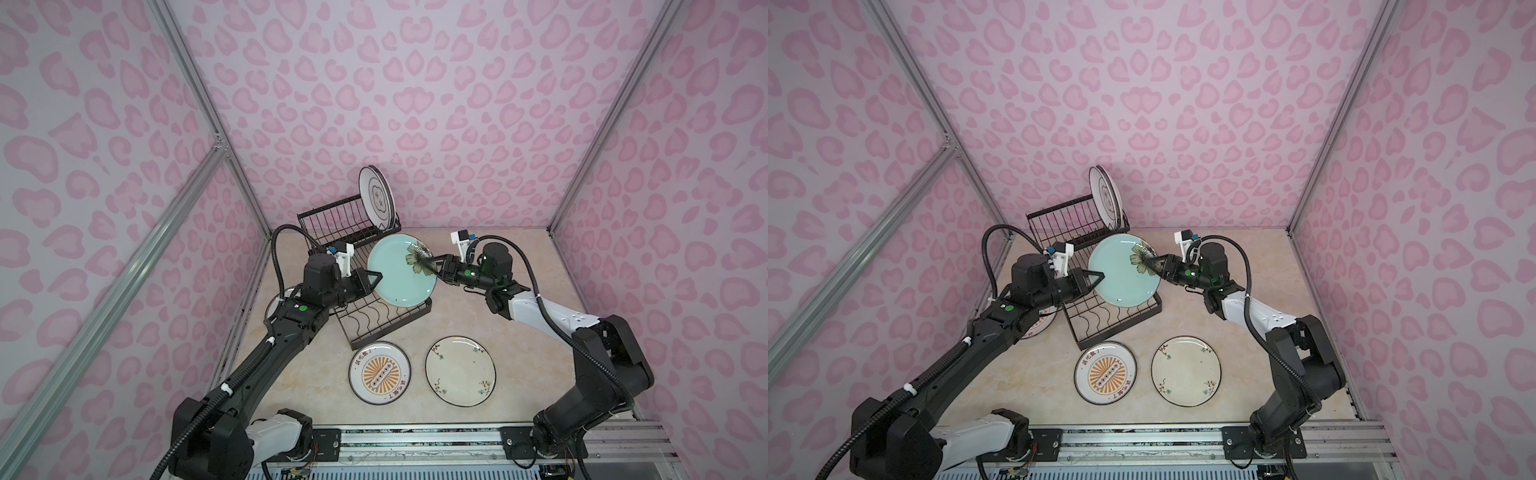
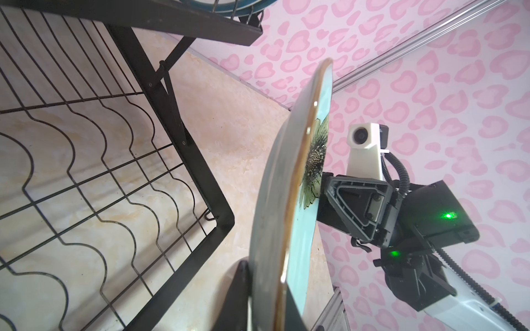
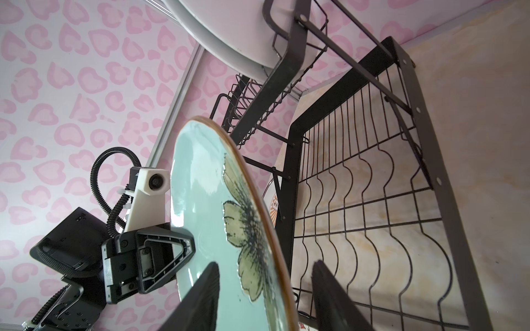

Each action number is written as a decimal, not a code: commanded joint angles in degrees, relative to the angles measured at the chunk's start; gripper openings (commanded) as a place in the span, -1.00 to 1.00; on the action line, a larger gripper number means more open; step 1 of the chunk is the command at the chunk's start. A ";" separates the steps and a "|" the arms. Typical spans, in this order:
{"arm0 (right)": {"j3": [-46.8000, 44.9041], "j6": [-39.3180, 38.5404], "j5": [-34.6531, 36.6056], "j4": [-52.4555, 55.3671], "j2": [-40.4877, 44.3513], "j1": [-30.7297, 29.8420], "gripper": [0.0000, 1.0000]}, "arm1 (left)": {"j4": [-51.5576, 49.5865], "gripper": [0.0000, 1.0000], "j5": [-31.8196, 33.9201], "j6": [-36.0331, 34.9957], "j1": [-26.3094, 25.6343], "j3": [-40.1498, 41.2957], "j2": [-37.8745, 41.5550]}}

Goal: Load plates into a dish rack
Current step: Pick up the plate from the top-center of the table.

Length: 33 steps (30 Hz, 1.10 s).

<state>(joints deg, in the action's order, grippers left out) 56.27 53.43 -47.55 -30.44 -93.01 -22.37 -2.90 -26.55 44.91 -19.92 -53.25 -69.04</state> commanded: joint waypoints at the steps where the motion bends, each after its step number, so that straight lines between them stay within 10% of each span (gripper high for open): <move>1: -1.33 3.02 -0.23 -5.69 -0.76 -0.69 0.05 | 6.51 -0.93 -1.34 0.52 0.06 0.12 1.10; 33: -2.30 12.89 -2.20 -21.75 -3.45 -4.56 -0.37 | 9.84 -0.93 -1.62 0.00 0.67 2.98 2.32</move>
<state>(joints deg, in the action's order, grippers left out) 53.36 66.39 -47.37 -48.25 -96.31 -26.59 2.61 -27.24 45.41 -19.20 -50.39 -66.94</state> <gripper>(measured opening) 0.336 0.140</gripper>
